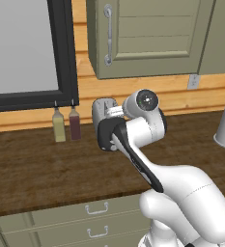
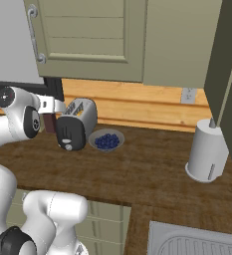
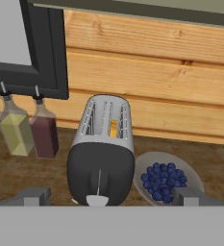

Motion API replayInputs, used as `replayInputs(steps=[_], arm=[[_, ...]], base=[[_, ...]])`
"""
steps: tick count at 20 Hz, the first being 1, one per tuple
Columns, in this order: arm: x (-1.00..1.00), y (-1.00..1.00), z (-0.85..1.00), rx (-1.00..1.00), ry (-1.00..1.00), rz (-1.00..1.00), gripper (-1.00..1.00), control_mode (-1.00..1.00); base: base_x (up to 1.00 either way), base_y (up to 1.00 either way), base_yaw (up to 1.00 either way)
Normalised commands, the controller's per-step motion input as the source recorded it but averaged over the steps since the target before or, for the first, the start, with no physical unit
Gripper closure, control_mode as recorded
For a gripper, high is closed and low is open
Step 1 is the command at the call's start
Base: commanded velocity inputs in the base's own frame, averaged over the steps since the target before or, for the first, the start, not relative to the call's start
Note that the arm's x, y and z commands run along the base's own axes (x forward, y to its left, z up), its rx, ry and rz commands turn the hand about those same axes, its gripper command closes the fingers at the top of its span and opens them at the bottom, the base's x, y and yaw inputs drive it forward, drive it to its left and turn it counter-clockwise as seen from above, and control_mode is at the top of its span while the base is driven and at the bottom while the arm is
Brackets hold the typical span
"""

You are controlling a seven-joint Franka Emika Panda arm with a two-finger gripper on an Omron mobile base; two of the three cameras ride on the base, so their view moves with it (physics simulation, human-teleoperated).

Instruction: Start the toaster. Once the lever pops up, take the bread to the plate on the dining counter.

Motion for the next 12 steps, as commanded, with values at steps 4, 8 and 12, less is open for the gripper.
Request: replayInputs(steps=[4,8,12], arm=[[0.00,0.00,0.00,0.00,0.00,0.00,-1.00,-1.00],[0.00,0.00,0.00,0.00,0.00,0.00,-1.00,-1.00],[0.00,0.00,0.00,0.00,0.00,0.00,-1.00,-1.00]], base=[[0.00,0.00,0.00],[0.00,0.00,0.00],[0.00,0.00,0.00]])
